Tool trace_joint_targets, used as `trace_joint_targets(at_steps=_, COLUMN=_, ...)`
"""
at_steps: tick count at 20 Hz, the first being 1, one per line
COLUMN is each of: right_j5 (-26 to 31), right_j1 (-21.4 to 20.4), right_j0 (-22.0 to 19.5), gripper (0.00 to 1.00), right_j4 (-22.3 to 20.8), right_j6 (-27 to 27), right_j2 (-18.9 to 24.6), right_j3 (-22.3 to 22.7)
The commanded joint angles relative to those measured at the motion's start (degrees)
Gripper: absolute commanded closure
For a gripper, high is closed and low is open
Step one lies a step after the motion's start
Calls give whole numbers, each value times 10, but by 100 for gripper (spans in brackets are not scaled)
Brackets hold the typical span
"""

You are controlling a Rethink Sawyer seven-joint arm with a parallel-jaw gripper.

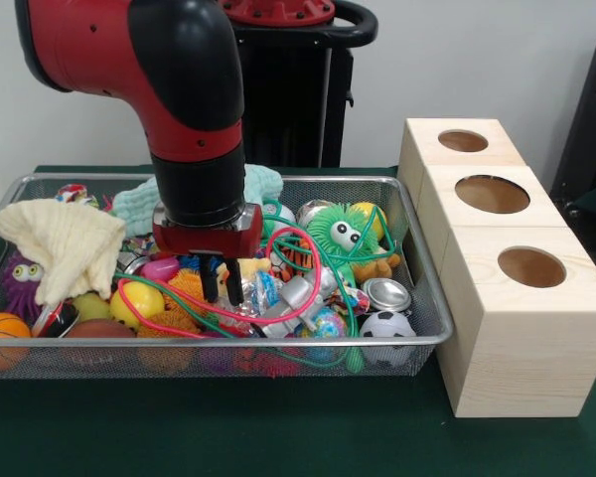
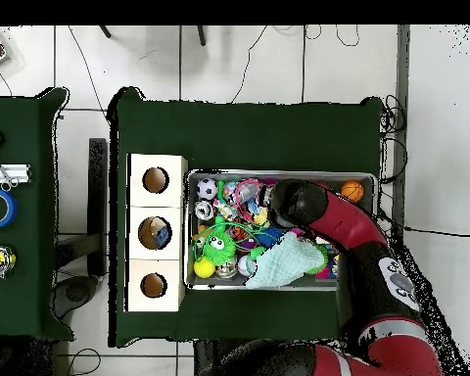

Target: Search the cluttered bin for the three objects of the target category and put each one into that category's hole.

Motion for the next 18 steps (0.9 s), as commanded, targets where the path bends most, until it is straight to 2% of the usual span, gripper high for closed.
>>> trace_joint_targets(at_steps=1, right_j5=-1, right_j1=38, right_j0=12, gripper=100, right_j4=25, right_j6=141, right_j2=8, right_j3=44)
trace_joint_targets(at_steps=7, right_j5=11, right_j1=17, right_j0=25, gripper=100, right_j4=41, right_j6=154, right_j2=-3, right_j3=59)
trace_joint_targets(at_steps=9, right_j5=57, right_j1=-4, right_j0=30, gripper=100, right_j4=46, right_j6=152, right_j2=-15, right_j3=51)
trace_joint_targets(at_steps=11, right_j5=129, right_j1=-44, right_j0=36, gripper=100, right_j4=50, right_j6=147, right_j2=-29, right_j3=45)
trace_joint_targets(at_steps=13, right_j5=208, right_j1=-70, right_j0=42, gripper=100, right_j4=48, right_j6=143, right_j2=-46, right_j3=19)
trace_joint_targets(at_steps=15, right_j5=254, right_j1=-79, right_j0=40, gripper=100, right_j4=48, right_j6=137, right_j2=-49, right_j3=-1)
trace_joint_targets(at_steps=18, right_j5=279, right_j1=-70, right_j0=28, gripper=100, right_j4=49, right_j6=124, right_j2=-42, right_j3=-24)
